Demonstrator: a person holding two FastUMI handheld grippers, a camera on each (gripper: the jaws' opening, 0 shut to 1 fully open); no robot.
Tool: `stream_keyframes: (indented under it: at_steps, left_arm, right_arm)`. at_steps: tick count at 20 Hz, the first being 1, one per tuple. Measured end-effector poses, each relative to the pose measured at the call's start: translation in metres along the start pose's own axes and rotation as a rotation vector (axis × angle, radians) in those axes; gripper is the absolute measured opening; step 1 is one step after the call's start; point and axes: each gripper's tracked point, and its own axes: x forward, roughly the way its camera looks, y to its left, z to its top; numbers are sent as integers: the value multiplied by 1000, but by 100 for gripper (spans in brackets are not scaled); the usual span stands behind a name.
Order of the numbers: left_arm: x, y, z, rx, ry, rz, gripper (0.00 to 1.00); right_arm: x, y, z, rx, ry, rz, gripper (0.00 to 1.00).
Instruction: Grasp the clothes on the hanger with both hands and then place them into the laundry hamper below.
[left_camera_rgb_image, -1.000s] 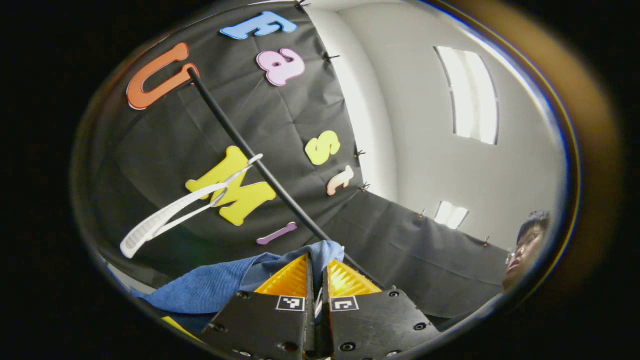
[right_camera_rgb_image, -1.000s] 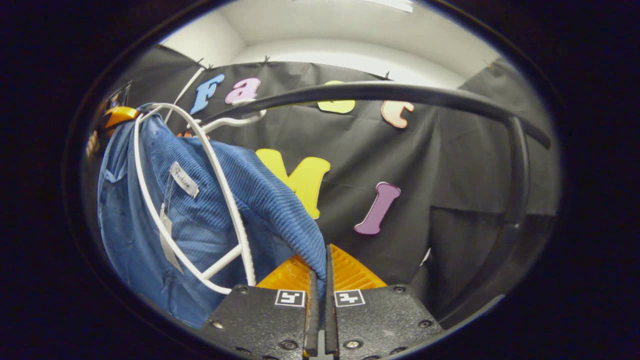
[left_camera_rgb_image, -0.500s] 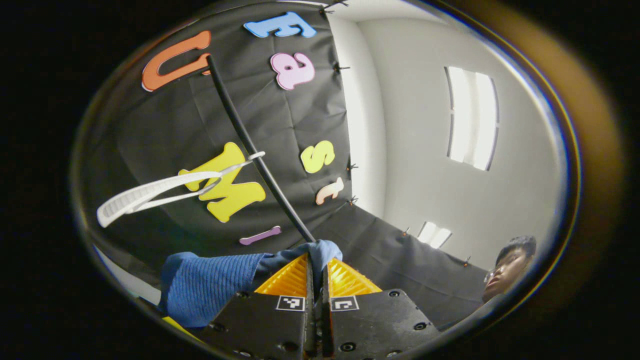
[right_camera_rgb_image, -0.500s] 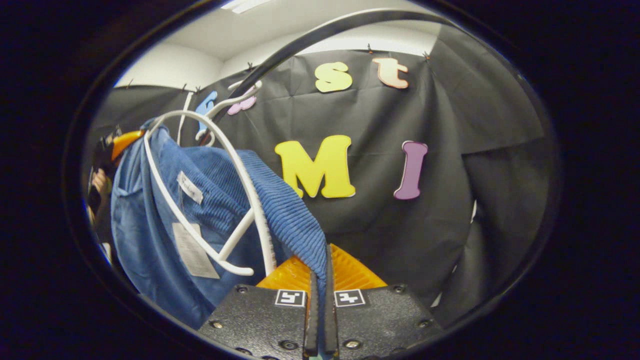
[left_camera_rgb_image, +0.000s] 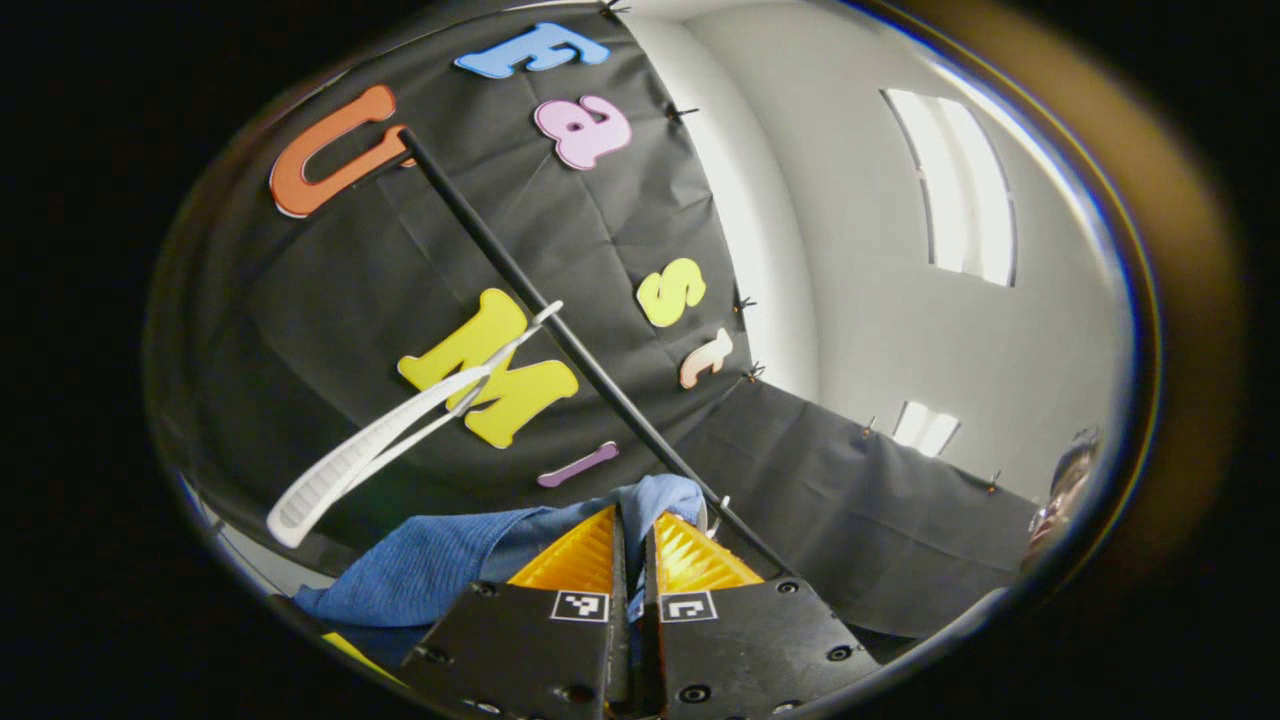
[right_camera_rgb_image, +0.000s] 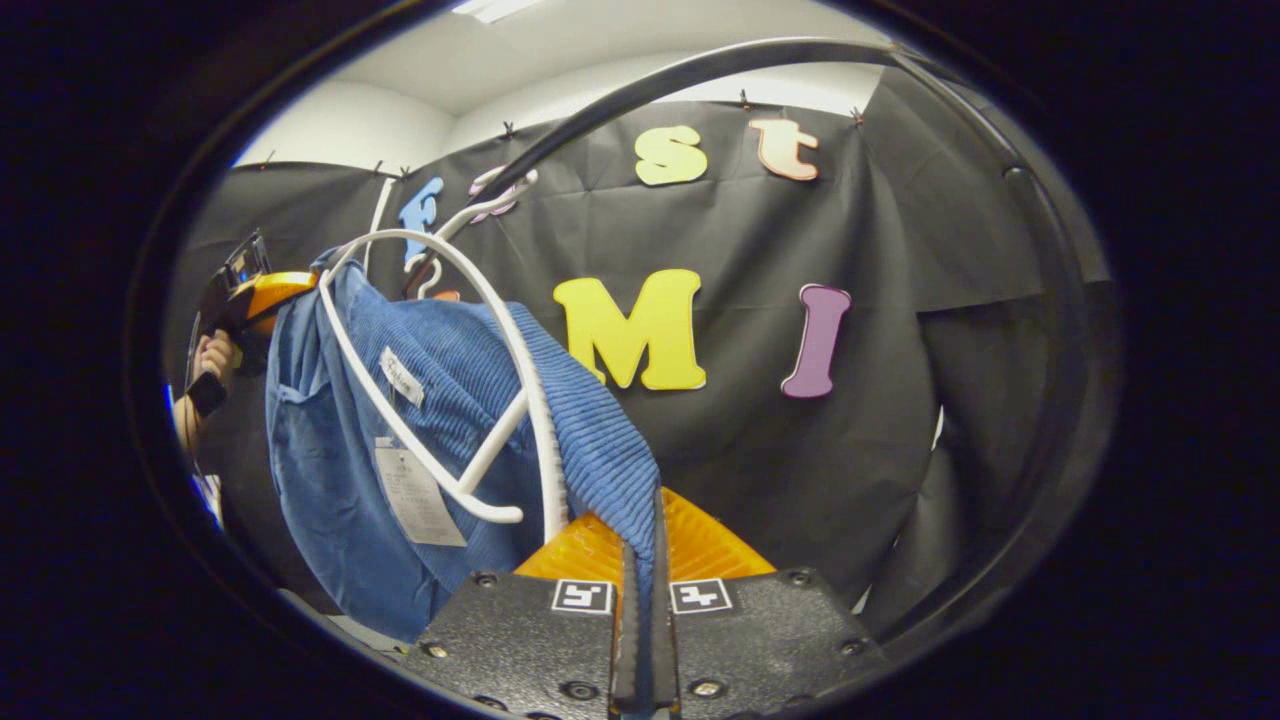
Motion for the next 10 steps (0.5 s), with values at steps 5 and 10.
stream_keyframes:
  at_steps: [5,10]
  left_arm:
    - [-6,5,7,37,-16,48,4]
    - [-10,-10,29,-378,-115,-177,4]
  right_arm:
    - [-6,25,-15,140,42,94,8]
    - [-25,45,-13,226,41,204,8]
